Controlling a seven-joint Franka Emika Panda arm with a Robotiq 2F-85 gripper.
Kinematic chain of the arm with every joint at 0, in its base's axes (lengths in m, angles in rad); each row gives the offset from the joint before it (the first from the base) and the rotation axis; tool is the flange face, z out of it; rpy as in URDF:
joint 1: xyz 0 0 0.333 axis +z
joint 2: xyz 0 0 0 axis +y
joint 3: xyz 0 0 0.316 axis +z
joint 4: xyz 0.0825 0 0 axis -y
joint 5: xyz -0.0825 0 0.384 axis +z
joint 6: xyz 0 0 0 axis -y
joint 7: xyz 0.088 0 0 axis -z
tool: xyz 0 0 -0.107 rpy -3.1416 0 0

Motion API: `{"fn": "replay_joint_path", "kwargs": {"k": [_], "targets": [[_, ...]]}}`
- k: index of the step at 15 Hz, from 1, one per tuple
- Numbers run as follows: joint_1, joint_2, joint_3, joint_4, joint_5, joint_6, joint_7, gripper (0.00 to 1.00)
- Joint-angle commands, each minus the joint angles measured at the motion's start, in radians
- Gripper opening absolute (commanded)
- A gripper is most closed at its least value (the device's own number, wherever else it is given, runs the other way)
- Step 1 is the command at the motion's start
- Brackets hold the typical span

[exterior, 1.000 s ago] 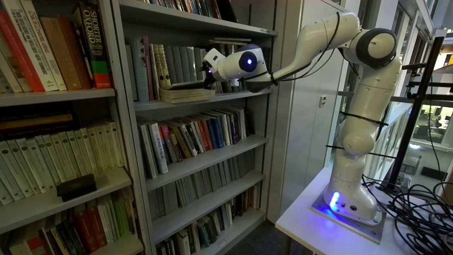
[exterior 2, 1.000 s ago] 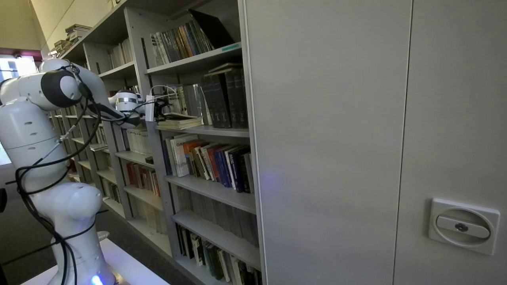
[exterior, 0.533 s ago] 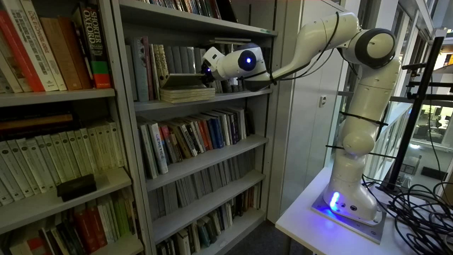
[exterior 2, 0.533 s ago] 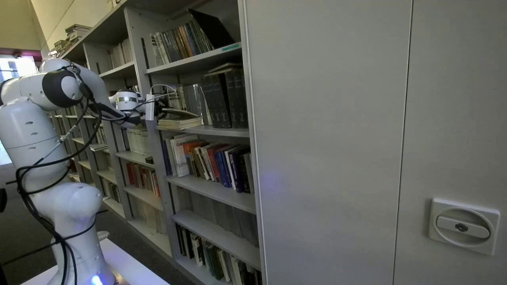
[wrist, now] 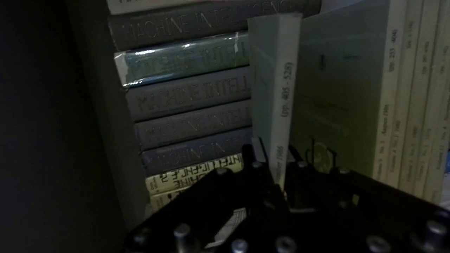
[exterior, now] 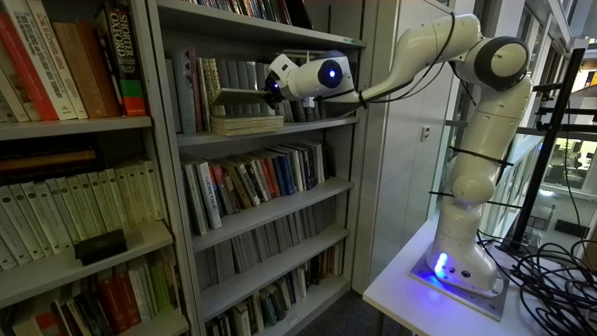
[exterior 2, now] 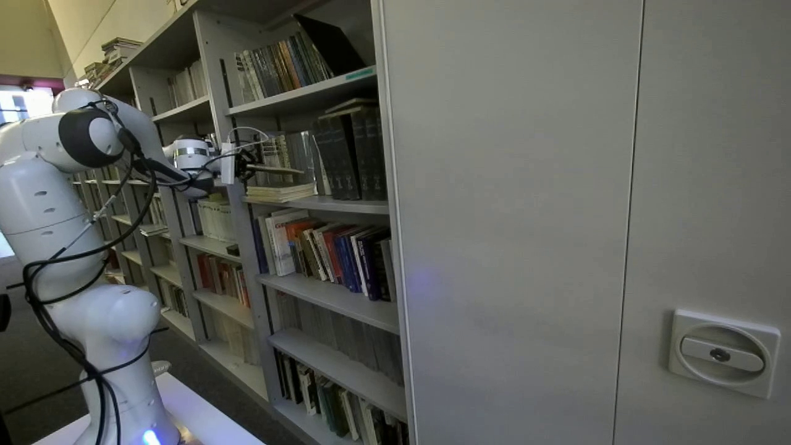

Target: Put the book on top of the books on the shelf

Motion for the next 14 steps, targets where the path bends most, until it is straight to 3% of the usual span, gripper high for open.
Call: {"fn": "replay_joint_path", "kwargs": {"k": [1, 7, 14], "targets": [[0.019, -0.107, 0.010, 0.003, 0.013, -0.006, -0.034, 0.03], [0.027, -0.173, 0.027, 0.099, -0.022, -0.002, -0.061, 0.03], [-0.012, -0.016, 0.029, 0.336, -0.101, 0.004, -0.186, 0.03]]}}
